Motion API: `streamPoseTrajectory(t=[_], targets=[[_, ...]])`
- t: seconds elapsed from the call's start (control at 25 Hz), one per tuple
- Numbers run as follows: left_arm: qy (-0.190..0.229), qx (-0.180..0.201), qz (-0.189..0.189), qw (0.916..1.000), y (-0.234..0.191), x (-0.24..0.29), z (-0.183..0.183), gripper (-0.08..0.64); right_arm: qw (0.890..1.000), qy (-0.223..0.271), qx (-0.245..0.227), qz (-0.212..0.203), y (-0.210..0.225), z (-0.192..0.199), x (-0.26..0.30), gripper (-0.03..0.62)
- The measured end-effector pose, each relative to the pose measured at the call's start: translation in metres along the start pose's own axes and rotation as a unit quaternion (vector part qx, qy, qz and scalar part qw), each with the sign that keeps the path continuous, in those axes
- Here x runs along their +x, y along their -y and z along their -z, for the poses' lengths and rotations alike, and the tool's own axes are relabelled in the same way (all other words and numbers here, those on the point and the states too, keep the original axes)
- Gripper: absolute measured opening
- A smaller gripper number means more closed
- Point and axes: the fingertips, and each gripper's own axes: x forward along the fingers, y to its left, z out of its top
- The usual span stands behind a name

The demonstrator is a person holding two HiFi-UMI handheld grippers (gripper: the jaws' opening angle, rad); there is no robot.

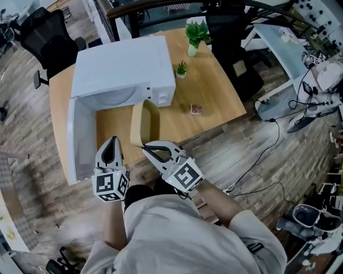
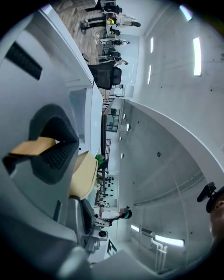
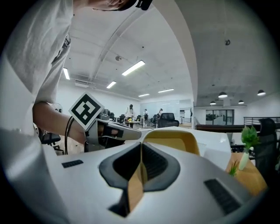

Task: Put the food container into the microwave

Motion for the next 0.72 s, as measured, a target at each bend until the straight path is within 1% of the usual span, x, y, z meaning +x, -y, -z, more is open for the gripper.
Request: streamPoseTrajectory(t=[0.12, 0.28, 0.4, 0.72], targets=[[-0.011, -0.010, -0.033, 0.9993, -0.011, -0.001, 0.007, 0.012, 0.999, -0.009, -0.009, -0.042, 0.001, 0.005, 0.011, 0.017], [-0.023, -0.009, -0.059, 0.9979, -0.024, 0.001, 0.015, 0.012, 0.996, -0.016, -0.027, -0.080, 0.001, 0.010, 0.029, 0.017], [-0.030, -0.014, -0.072, 0.9968, -0.033, 0.002, 0.022, 0.012, 0.995, -0.014, -0.031, -0.094, 0.000, 0.020, 0.044, 0.017], [-0.057, -0.038, -0.073, 0.9950, -0.051, 0.011, 0.052, 0.012, 0.989, -0.058, -0.078, -0.109, 0.009, 0.040, 0.075, 0.017]])
